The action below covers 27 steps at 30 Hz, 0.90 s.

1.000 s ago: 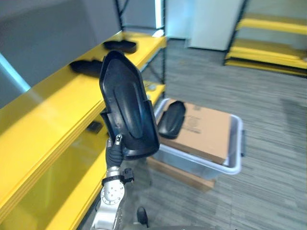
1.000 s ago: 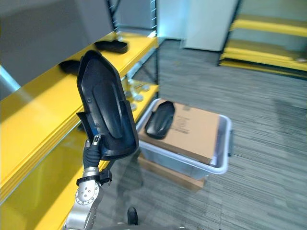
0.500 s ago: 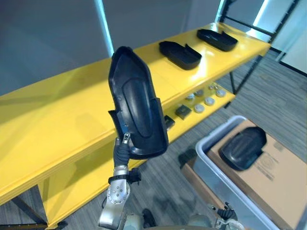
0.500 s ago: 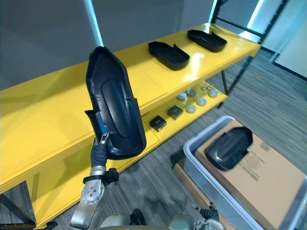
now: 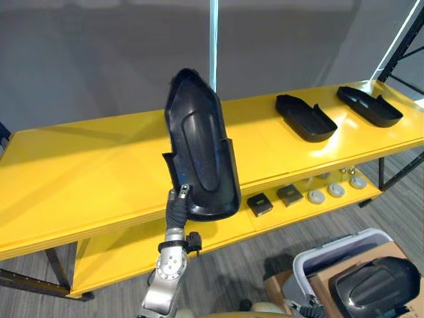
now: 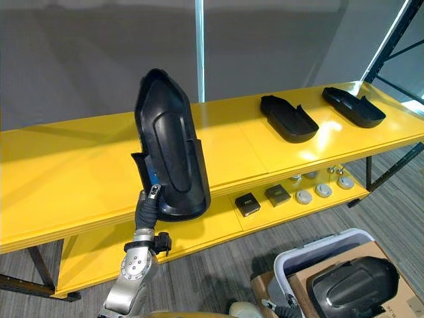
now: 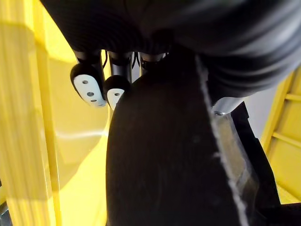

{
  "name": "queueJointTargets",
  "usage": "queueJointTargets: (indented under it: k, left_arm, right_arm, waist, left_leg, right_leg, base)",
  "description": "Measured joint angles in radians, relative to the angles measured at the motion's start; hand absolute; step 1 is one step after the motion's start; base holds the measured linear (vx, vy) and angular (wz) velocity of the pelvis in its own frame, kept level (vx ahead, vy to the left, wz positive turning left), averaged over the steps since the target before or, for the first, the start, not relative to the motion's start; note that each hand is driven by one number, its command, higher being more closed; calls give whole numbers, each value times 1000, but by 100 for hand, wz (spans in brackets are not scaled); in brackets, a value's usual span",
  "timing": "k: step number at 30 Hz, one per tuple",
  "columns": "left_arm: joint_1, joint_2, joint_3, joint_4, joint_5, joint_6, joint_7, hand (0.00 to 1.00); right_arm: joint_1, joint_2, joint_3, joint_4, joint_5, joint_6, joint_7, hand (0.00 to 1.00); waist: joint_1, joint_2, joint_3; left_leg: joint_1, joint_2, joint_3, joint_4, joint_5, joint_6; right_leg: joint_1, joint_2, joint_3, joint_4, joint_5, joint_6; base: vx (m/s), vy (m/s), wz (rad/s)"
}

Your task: Walk over and take plastic housings, then place them on the shelf

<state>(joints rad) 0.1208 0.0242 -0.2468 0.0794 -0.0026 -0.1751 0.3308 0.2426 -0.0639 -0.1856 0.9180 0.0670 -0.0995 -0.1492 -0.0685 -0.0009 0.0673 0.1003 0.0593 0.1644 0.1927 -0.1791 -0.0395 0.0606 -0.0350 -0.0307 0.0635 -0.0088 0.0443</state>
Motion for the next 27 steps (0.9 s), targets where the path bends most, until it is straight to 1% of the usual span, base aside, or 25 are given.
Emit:
queueJointTargets:
  k: [1,3,4,5,6,8,10,11,12,13,14,15,18,19,21,22,24,25,27]
  left_arm:
    - [-47,1,26,56,17,23,4,100]
    - [-100,6,53,106,17,44,20,100]
    - [-142,10,79,146,16,57,30,100]
    - [-160,13,93,165,15,61,38,100]
    - [-202,26,122,208,10,66,52,100]
    - [-275,33,161,267,-9,86,68,100]
    - [-366,53,201,327,-48,102,91,100]
    - [-385,60,211,341,-54,104,93,100]
    - [-420,78,222,365,-67,109,103,100]
    - [-451,89,234,380,-67,120,111,100]
    - [-469,92,241,393,-67,122,111,100]
    - [-501,102,250,418,-67,127,114,100]
    - [-576,119,260,484,-75,134,116,100]
    - [-599,125,260,507,-77,136,116,100]
    - [-641,138,260,563,-78,151,115,100]
    - [-665,146,265,601,-84,165,112,100]
    - [-677,150,288,633,-86,171,109,100]
    - [-701,157,298,669,-91,173,110,100]
    - [-731,167,298,687,-94,173,109,100]
  right_arm:
    - [0,0,3,0,-1,1,1,0]
    - [0,0,7,-1,-2,1,3,0]
    - [0,0,11,-1,-6,4,5,0]
    - [1,-1,14,-1,-13,8,6,0]
    - [1,-3,25,-1,-32,15,14,0]
    - [9,-7,39,-2,-43,22,19,0]
    - [13,-7,40,-2,-54,28,21,0]
    - [19,-7,41,-2,-59,30,21,0]
    - [21,-7,46,-3,-66,31,22,0]
    - [23,-8,46,-5,-69,31,23,0]
    - [24,-8,47,-5,-69,31,23,0]
    - [27,-7,48,-5,-70,31,24,0]
    - [29,-5,50,-22,-76,32,26,0]
    - [29,-5,54,-29,-76,32,27,0]
    - [28,-7,70,-38,-77,32,28,0]
    - [25,-7,71,-40,-77,32,33,0]
    - [16,-9,71,-40,-77,32,41,0]
    - [13,-9,72,-40,-77,31,44,0]
    - [12,-11,75,-41,-77,30,44,0]
  waist:
    - [-3,-2,-1]
    - [-7,-5,-1]
    - [-15,-9,-1]
    - [-21,-10,-2]
    - [-29,-13,-1]
    - [-32,-17,-2]
    - [-39,-19,-1]
    - [-46,-20,-1]
    - [-59,-20,-1]
    - [-65,-19,-1]
    - [-69,-19,-1]
    - [-81,-21,0]
    - [-83,-22,3]
    - [-85,-23,9]
    - [-87,-24,12]
    - [-96,-22,14]
    - [-111,-20,17]
    - [-112,-20,20]
    - [-112,-21,28]
  left_leg:
    - [4,-3,2,-21,16,-1]
    - [5,-5,4,-37,30,-2]
    - [10,-7,4,-58,45,-2]
    - [12,-8,5,-67,51,-3]
    - [18,-9,6,-89,60,-12]
    - [19,-10,10,-115,76,-15]
    - [18,-9,23,-150,92,-19]
    - [18,-8,28,-159,94,-22]
    - [17,-8,29,-169,98,-27]
    - [17,-8,31,-182,102,-32]
    - [17,-8,31,-186,103,-31]
    - [16,-7,31,-194,105,-31]
    - [-2,-6,33,-194,106,-31]
    - [-6,-5,32,-193,108,-35]
    - [-13,-4,33,-192,117,-28]
    - [-9,-3,34,-191,123,-25]
    - [-9,-3,34,-191,123,-25]
    - [-8,-3,36,-191,122,-26]
    - [-5,-3,38,-190,122,-26]
  right_leg:
    - [3,0,2,-18,15,-3]
    - [2,0,4,-34,29,-8]
    - [2,0,4,-43,36,-12]
    - [2,0,3,-48,40,-13]
    - [1,1,4,-57,44,-11]
    - [-6,3,6,-70,52,-9]
    - [-19,5,8,-84,61,-18]
    - [-20,5,8,-88,63,-17]
    - [-24,5,6,-92,64,-17]
    - [-31,6,6,-94,64,-17]
    - [-32,6,5,-96,64,-17]
    - [-32,7,3,-101,64,-17]
    - [-52,11,9,-100,64,-16]
    - [-56,12,9,-100,68,-11]
    - [-66,14,9,-99,74,-20]
    - [-68,15,8,-99,77,-24]
    - [-68,16,7,-99,77,-25]
    - [-68,16,9,-99,77,-25]
    - [-67,15,11,-97,77,-25]
  base:
    - [-92,-14,-3]
    - [-91,-21,-4]
    - [-84,-29,-2]
    - [-124,-52,-2]
    - [-121,-60,-3]
    - [-97,-52,-7]
    - [-74,-47,-5]
    - [-63,-49,2]
    - [0,0,0]
    - [0,0,0]
    - [0,0,0]
    - [0,0,0]
    - [31,5,-5]
    - [75,10,-5]
    - [113,13,-2]
    - [140,21,2]
    - [115,24,1]
    - [78,25,-5]
    - [47,21,-4]
